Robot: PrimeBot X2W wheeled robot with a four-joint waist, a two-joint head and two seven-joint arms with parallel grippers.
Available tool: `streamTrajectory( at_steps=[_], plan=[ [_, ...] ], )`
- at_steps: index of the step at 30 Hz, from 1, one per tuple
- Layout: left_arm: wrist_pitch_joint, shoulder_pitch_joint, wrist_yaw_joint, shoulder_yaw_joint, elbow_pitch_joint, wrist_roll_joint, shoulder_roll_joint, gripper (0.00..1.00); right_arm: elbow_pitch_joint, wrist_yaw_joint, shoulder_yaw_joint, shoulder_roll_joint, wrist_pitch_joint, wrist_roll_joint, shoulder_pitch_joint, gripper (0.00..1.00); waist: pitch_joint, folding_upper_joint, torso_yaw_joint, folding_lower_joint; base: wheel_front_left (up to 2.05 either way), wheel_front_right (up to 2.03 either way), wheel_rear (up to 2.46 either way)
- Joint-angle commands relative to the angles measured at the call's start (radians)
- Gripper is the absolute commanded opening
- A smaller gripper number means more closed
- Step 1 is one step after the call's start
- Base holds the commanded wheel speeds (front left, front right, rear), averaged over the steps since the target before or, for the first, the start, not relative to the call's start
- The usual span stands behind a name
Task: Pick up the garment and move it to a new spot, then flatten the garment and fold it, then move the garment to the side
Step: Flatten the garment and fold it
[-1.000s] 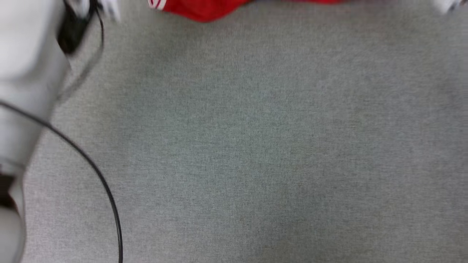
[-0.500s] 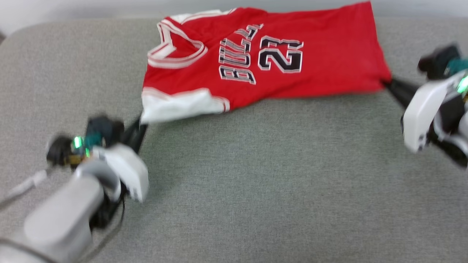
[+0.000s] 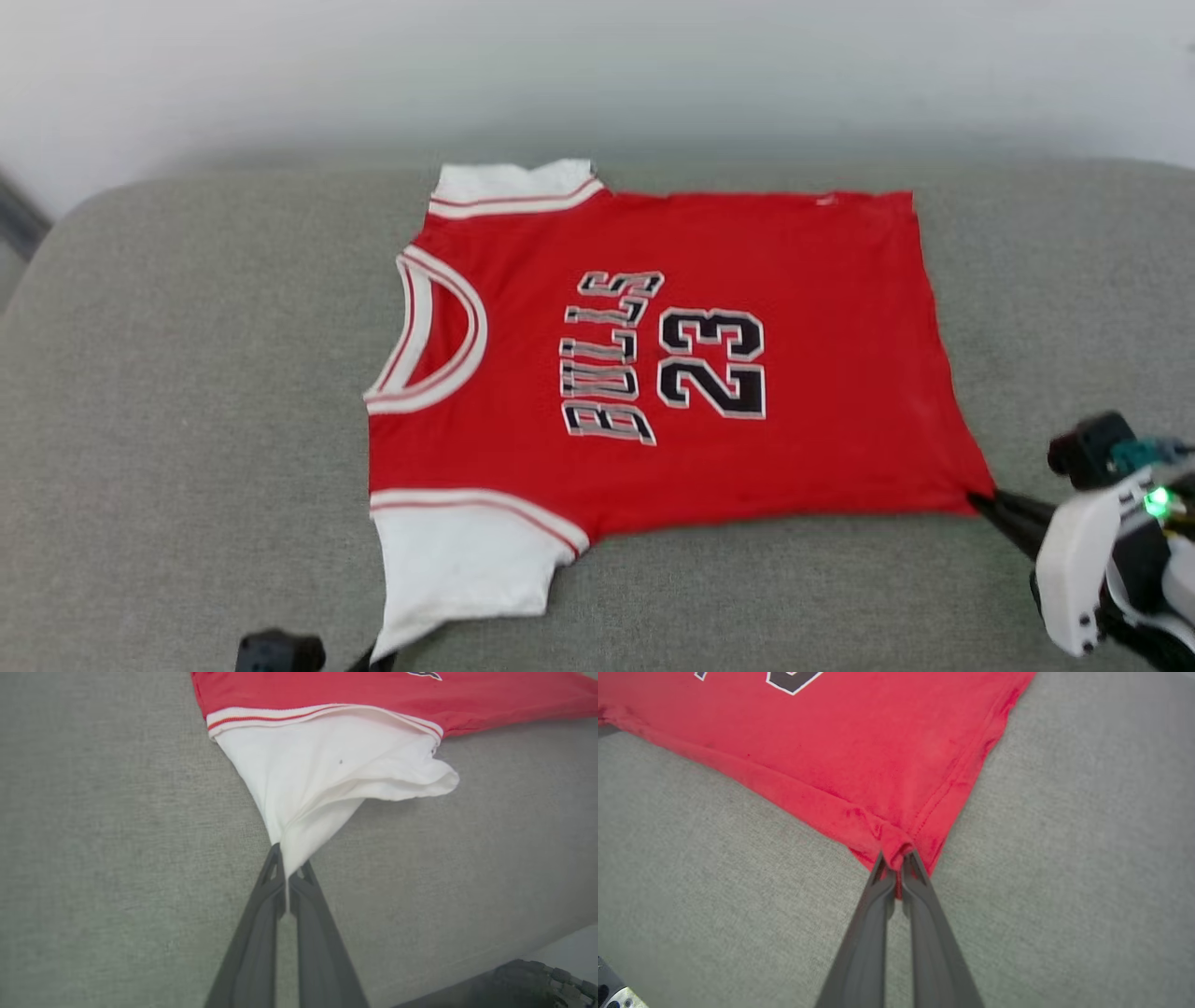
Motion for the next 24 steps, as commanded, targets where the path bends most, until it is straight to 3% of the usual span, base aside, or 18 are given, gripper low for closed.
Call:
streamTrajectory(
  at_steps=[1, 6, 12, 21, 24],
  plan=[
    [-0.009, 0.026, 0.010, 0.002, -0.011, -0.009, 0.006, 0.00, -0.006, -0.001, -0.007, -0.010, -0.007, 0.007, 0.032, 0.00, -0.024, -0.0001, -0.002, 0.0003, 0.00, 0.00, 0.00],
    [-0.024, 0.135, 0.039, -0.008, -0.046, -0.050, -0.009, 0.00, -0.047, -0.001, -0.036, -0.049, -0.035, 0.014, 0.183, 0.00, -0.063, -0.0001, 0.008, 0.0003, 0.00, 0.00, 0.00],
    [-0.035, 0.226, 0.041, -0.025, -0.060, -0.073, -0.017, 0.00, -0.105, -0.001, -0.107, -0.075, -0.047, 0.030, 0.362, 0.00, -0.093, -0.0001, 0.011, 0.0003, 0.00, 0.00, 0.00],
    [-0.047, 0.182, 0.041, 0.022, -0.072, -0.032, 0.019, 0.00, -0.167, -0.001, -0.251, -0.057, 0.024, -0.031, 0.425, 0.00, -0.099, -0.0001, -0.002, 0.0003, 0.00, 0.00, 0.00],
    [-0.043, 0.132, 0.021, 0.032, -0.079, -0.002, 0.042, 0.00, -0.195, -0.001, -0.308, -0.050, 0.051, -0.059, 0.409, 0.00, -0.091, -0.0001, -0.003, 0.0003, 0.00, 0.00, 0.00]
  ],
)
